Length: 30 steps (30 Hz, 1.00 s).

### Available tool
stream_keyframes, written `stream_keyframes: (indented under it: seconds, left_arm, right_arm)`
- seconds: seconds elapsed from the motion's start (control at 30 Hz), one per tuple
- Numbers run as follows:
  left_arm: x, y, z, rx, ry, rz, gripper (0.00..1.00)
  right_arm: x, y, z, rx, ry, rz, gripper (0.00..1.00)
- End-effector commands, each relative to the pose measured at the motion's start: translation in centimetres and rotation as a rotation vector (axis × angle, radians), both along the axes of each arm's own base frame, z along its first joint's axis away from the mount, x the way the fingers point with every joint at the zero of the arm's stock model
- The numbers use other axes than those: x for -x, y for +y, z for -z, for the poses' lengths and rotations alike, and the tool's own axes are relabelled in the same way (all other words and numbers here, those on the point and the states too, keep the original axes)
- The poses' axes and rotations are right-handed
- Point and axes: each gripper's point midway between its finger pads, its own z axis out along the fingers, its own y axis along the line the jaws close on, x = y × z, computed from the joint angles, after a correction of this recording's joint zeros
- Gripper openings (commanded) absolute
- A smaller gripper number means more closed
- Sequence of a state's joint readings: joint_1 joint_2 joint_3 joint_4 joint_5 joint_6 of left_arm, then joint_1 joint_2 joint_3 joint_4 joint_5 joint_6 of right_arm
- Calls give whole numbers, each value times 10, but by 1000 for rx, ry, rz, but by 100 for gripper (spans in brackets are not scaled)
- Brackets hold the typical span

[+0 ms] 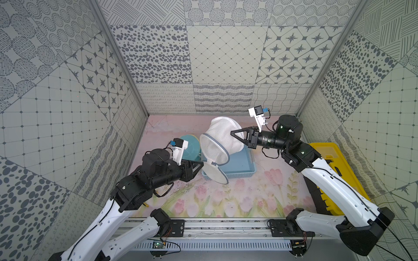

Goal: Turn the laundry bag inside out
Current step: Turn over the laundry bag.

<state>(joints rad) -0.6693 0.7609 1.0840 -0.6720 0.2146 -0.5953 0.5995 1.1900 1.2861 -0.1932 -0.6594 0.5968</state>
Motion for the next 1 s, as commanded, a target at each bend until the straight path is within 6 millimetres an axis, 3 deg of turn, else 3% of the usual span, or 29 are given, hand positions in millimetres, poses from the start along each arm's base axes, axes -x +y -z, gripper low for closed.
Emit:
stream_keyframes:
  seconds: [0.0, 0.1, 0.23, 0.47, 0.63, 0.97]
  left_arm:
    - [19, -65, -47, 189, -159, 263, 34]
    - [6, -74, -54, 176, -252, 217, 30]
    - [-14, -67, -65, 196, -360, 115, 31]
    - [-41, -49, -75, 239, -396, 21, 32]
    - [-52, -35, -69, 195, -415, -39, 34]
    - [-63, -31, -70, 228, -434, -37, 50]
  right_arm:
    - [-1, 3, -12, -57, -33, -17, 0]
    - [1, 3, -16, -74, -35, -25, 0]
    - [5, 4, -17, -92, -30, -49, 0]
    - [15, 4, -20, -111, -42, -91, 0]
    - [22, 2, -26, -130, -57, -116, 0]
    - [29, 0, -36, -174, -61, -150, 0]
